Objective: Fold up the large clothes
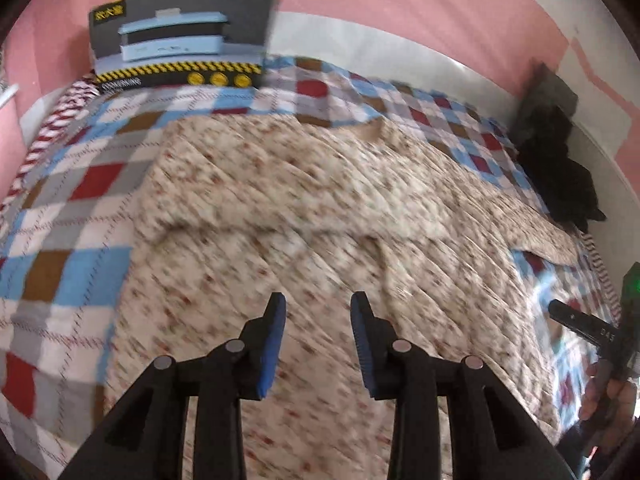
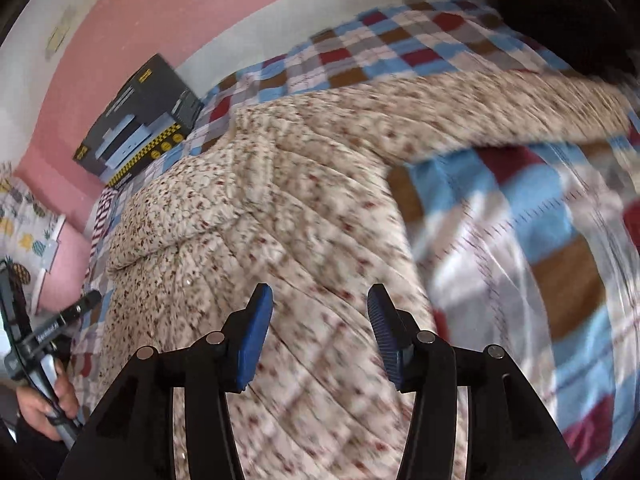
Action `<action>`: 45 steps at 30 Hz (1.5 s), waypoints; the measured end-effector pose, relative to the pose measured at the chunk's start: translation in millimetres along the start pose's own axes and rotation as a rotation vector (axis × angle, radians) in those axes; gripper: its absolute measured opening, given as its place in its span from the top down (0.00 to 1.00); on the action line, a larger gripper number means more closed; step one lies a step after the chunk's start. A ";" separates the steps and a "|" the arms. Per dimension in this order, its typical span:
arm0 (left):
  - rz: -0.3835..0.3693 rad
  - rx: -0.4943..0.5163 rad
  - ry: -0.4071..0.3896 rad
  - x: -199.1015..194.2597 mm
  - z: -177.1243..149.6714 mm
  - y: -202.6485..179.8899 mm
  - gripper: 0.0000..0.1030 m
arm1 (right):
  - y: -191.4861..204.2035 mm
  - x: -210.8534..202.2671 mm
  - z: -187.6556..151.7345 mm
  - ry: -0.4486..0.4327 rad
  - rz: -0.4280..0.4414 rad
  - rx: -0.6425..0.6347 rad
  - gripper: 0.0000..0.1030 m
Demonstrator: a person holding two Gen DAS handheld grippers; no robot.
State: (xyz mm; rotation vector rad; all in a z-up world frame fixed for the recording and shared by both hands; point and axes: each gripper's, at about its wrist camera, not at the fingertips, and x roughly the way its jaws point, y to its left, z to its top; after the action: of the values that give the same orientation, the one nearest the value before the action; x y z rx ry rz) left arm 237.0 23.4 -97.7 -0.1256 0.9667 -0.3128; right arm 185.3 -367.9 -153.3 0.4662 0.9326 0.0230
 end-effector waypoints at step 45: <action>0.101 -0.018 -0.009 64.9 45.5 -4.8 0.63 | -228.2 -48.0 175.2 -0.365 -0.062 0.431 0.84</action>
State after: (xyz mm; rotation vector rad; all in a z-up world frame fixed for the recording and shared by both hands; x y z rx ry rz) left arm 307.8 -3.3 -122.0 -0.0939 0.9633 -0.2105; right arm 251.7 -649.7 -118.5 0.8097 0.5884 -0.3162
